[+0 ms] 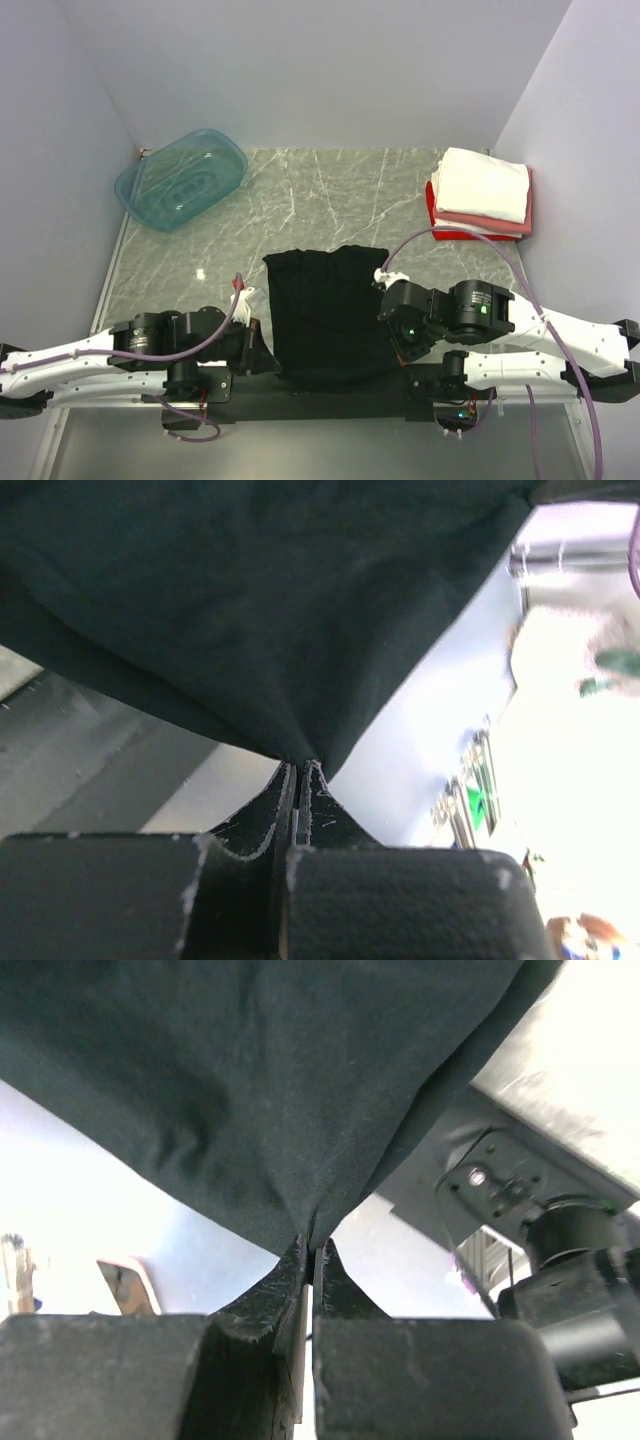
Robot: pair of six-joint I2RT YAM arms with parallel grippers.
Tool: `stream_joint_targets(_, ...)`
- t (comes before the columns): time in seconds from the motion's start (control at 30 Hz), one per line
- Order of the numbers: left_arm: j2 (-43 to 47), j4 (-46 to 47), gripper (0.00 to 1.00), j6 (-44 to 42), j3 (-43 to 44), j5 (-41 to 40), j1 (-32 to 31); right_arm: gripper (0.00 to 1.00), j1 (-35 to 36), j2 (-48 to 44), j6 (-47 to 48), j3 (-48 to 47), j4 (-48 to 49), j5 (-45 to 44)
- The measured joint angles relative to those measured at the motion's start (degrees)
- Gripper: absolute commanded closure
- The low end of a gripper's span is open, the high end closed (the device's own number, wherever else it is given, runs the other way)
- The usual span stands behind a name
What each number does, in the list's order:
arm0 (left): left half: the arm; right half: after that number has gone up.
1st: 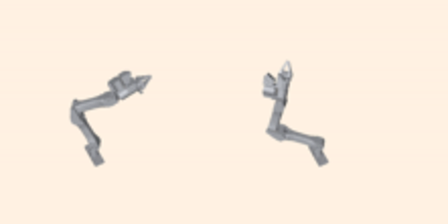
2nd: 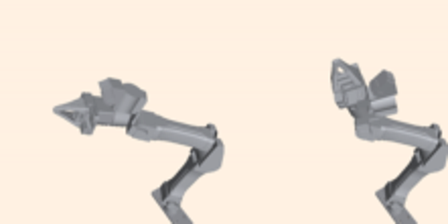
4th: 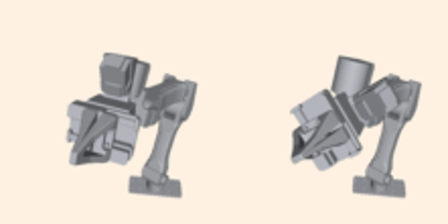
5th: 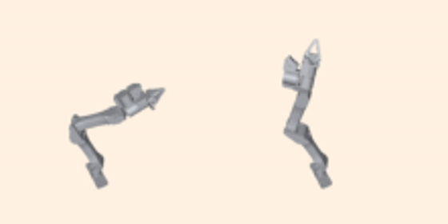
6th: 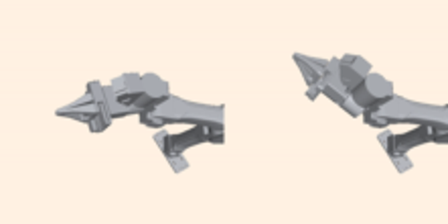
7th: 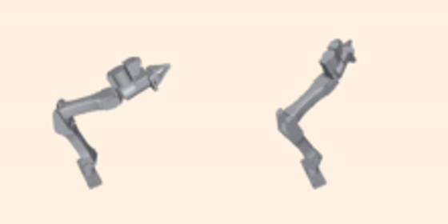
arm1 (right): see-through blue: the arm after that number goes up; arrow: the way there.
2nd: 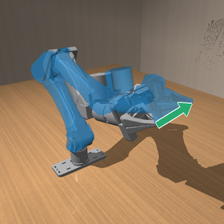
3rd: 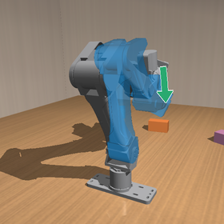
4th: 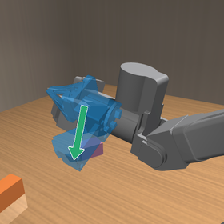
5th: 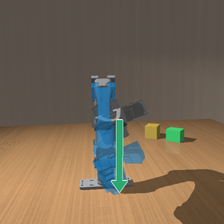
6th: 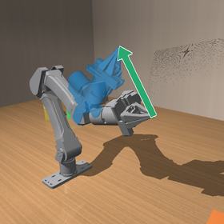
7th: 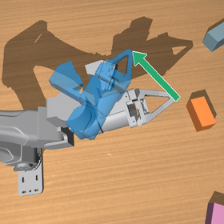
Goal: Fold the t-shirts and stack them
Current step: Fold the tshirt
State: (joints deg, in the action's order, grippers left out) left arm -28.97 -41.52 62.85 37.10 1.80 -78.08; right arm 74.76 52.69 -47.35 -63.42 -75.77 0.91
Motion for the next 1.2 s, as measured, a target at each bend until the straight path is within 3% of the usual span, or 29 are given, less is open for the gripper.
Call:
stream_joint_targets(0.27,-5.5,3.2,1.00,0.6,0.1,-11.3,0.0,1.00,-1.3,6.6,-1.7,-7.9,-1.1,-13.6)
stream_joint_targets(0.53,-14.3,5.7,1.00,-2.1,4.8,-22.8,1.7,1.00,-10.3,11.4,1.1,-8.6,0.3,-21.2)
stream_joint_targets(0.8,-17.5,10.6,1.00,-8.3,5.3,-22.5,13.1,1.00,-17.4,11.5,5.6,-8.6,4.8,-23.1)
stream_joint_targets(1.2,-20.5,14.3,1.00,-13.6,6.0,-20.4,23.0,1.00,-24.8,20.0,12.2,-9.5,11.5,-24.0)
